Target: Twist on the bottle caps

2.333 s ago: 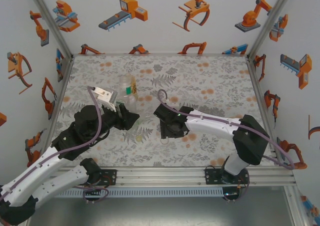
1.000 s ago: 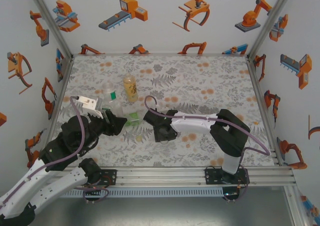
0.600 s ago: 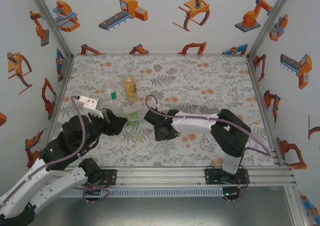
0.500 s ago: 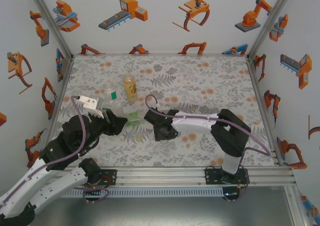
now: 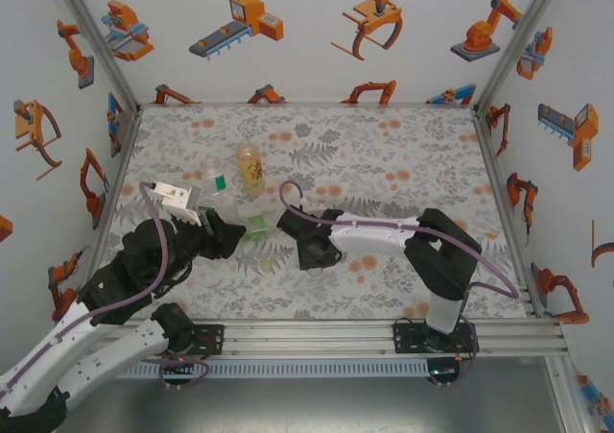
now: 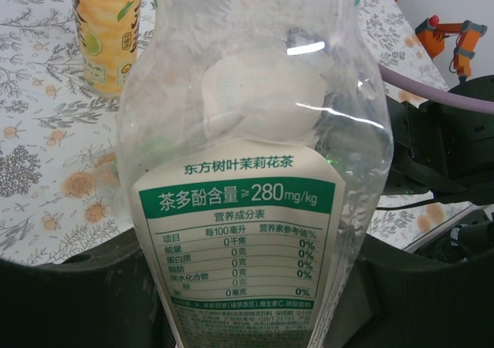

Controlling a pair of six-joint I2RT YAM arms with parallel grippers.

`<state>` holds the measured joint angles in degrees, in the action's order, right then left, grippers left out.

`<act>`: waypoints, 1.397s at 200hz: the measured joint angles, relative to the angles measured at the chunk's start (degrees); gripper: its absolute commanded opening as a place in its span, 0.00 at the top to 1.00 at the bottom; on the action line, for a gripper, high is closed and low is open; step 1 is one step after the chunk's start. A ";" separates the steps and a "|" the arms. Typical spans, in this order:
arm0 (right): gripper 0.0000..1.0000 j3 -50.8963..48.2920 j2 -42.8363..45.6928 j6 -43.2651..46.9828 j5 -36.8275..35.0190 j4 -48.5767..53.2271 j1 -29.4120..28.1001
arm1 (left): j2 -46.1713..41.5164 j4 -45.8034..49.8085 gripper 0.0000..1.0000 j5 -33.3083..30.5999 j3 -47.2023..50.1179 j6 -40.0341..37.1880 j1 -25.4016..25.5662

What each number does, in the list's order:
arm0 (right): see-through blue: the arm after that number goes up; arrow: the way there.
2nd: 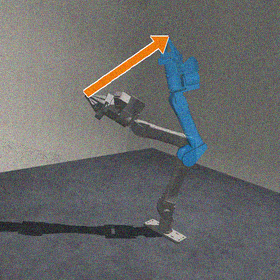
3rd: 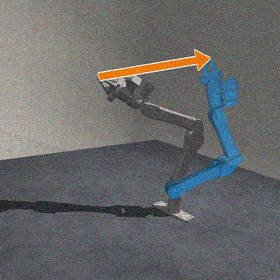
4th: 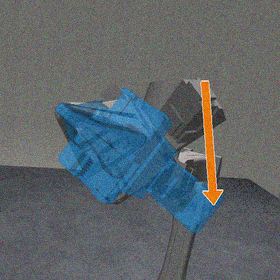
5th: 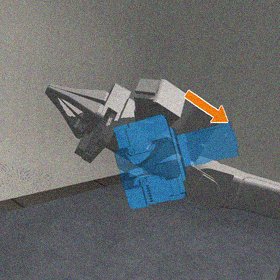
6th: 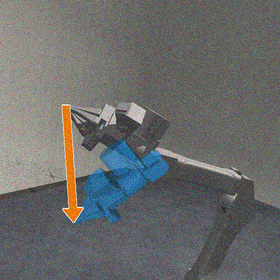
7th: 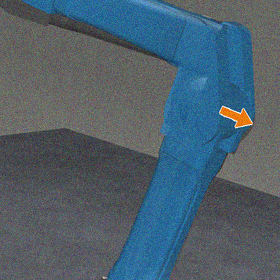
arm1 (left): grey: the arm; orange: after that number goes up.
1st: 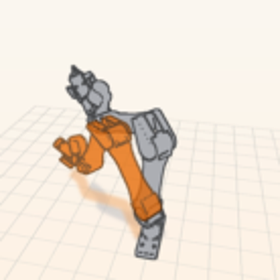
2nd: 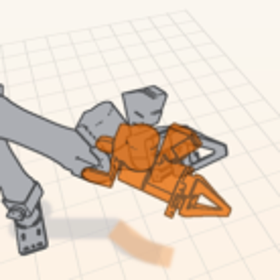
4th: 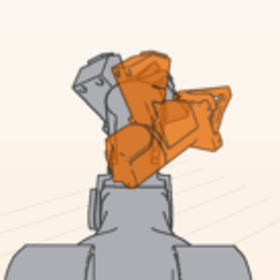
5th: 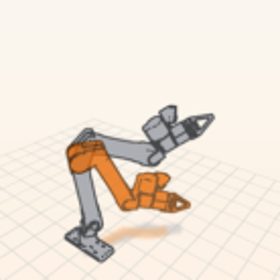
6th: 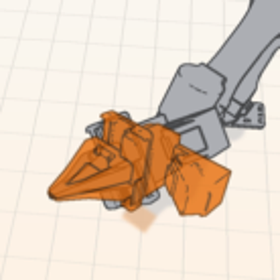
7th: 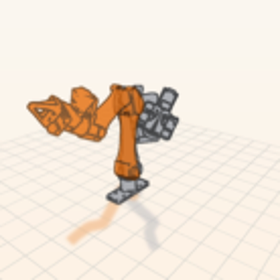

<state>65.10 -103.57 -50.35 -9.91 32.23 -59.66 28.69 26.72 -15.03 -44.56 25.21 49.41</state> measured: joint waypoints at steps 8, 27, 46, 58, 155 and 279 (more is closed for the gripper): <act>0.72 0.00 0.11 0.02 0.00 0.04 0.02 | 0.26 -0.13 0.92 0.20 0.00 -0.04 0.00; 0.73 -0.04 1.01 0.31 0.50 0.90 0.37 | 1.22 -0.17 0.92 1.31 -0.04 -0.85 0.00; 0.76 -0.44 4.48 1.42 1.77 1.29 1.29 | 2.95 -0.15 0.92 3.30 -0.66 -3.43 0.00; 0.77 -0.90 8.35 2.69 2.89 1.25 2.32 | 4.02 -0.13 0.93 5.42 -1.18 -5.97 0.00; 0.93 -6.64 41.86 28.52 20.24 -8.37 11.28 | 10.34 3.87 0.97 26.97 -5.62 -35.45 0.00; 1.00 4.61 51.58 65.29 49.03 -5.55 11.32 | 16.76 13.79 0.99 39.10 -11.67 -54.55 0.07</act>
<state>69.71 -51.99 14.94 39.11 26.68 -48.34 45.45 40.51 24.08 -56.23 -29.34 49.47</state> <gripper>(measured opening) 0.421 0.545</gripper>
